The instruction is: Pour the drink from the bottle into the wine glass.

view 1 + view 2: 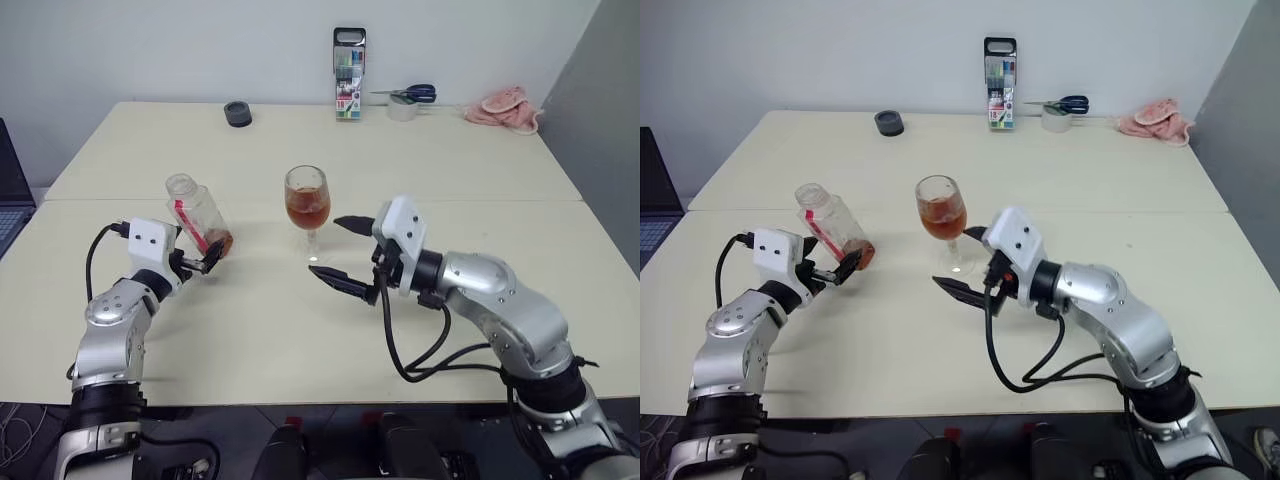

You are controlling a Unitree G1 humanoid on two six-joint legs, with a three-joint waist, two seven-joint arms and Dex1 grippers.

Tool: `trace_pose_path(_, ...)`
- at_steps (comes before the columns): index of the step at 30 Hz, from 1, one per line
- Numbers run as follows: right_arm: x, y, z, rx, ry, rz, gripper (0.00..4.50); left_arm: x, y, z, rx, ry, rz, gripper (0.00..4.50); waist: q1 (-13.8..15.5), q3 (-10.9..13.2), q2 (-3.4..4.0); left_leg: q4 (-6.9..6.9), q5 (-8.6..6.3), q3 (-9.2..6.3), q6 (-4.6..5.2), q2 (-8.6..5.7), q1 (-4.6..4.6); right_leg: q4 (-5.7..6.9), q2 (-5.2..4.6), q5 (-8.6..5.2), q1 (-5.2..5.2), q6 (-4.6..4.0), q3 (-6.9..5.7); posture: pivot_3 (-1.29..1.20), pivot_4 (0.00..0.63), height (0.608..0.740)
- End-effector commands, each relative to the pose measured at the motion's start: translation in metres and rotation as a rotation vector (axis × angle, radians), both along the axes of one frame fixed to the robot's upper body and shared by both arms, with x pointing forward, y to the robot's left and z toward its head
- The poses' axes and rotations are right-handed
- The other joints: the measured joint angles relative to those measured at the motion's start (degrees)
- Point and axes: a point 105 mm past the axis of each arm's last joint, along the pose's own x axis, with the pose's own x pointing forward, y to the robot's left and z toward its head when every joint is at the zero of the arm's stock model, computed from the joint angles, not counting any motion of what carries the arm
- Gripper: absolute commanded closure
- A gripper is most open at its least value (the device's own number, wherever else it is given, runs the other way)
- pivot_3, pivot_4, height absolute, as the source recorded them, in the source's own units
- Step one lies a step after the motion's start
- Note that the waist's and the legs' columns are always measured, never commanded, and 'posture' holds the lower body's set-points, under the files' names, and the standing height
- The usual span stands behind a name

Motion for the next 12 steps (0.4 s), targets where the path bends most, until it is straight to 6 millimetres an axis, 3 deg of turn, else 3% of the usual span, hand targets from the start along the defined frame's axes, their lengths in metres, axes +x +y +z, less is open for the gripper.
trace_pose_path(1,0.006,-0.016,-0.008,0.091,-0.054,-0.114,0.00,-0.010,0.003,0.010,0.034,-0.067,0.074,0.03,0.06,0.00,0.00,-0.01,0.00,0.03,0.00,0.00,0.00,-0.02,-0.01,0.00,-0.01,0.00,0.03,0.00,0.150,0.740)
trace_pose_path(5,0.017,-0.041,-0.041,0.205,0.036,-0.311,0.00,-0.022,0.005,-0.005,0.032,-0.049,0.153,0.03,0.10,-0.02,-0.03,-0.01,0.00,0.04,0.01,0.06,0.06,0.03,0.01,0.00,0.01,0.00,0.04,0.00,0.150,0.740)
trace_pose_path(8,0.026,-0.055,-0.048,0.309,0.042,-0.466,0.00,-0.027,0.004,-0.009,-0.005,-0.069,0.163,0.03,0.12,-0.02,-0.02,-0.01,0.00,0.06,0.01,0.06,0.12,0.05,0.07,0.00,0.04,0.00,0.05,0.00,0.150,0.740)
trace_pose_path(12,0.025,-0.058,-0.055,0.322,0.015,-0.518,0.00,-0.032,-0.002,-0.007,-0.023,-0.120,0.133,0.03,0.15,-0.02,-0.02,-0.02,0.00,0.06,0.00,0.06,0.13,0.05,0.11,0.00,0.04,0.00,0.04,0.00,0.150,0.740)
